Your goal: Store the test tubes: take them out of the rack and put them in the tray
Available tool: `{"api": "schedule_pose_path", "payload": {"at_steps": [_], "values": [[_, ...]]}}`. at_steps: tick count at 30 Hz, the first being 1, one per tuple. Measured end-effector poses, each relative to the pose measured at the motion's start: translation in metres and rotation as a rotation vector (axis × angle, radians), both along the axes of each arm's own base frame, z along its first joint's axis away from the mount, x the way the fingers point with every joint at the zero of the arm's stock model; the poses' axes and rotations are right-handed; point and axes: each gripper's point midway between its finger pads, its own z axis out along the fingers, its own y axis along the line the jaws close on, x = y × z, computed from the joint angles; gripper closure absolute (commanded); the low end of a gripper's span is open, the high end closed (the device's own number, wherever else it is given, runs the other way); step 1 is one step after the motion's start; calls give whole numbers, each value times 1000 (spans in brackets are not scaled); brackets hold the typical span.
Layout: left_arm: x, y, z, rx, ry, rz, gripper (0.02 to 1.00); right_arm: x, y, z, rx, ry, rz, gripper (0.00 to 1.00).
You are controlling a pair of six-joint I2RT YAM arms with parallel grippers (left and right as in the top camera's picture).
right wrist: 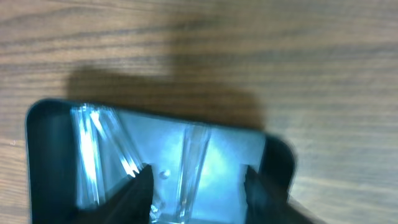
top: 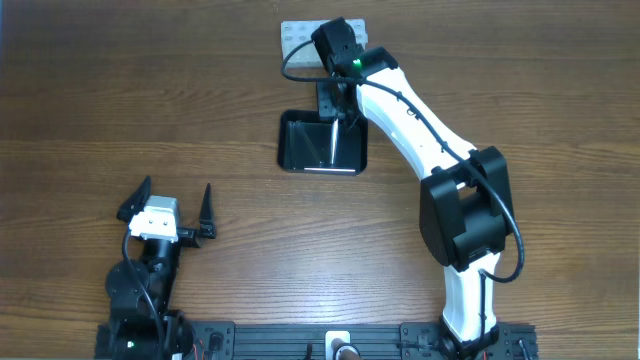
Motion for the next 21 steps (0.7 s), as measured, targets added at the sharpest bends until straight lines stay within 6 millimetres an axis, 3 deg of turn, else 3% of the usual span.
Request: {"api": "schedule_pose_path", "payload": {"at_steps": [4, 12, 17, 21], "values": [[0, 0, 0, 0, 0, 0, 18, 20, 1, 22, -23, -123, 50, 277], [0, 0, 0, 0, 0, 0, 18, 41, -19, 122, -31, -406, 70, 209], [0, 0, 0, 0, 0, 0, 18, 42, -70, 182, -15, -599, 21, 163], [0, 0, 0, 0, 0, 0, 18, 12, -125, 193, -12, -667, -37, 134]]}}
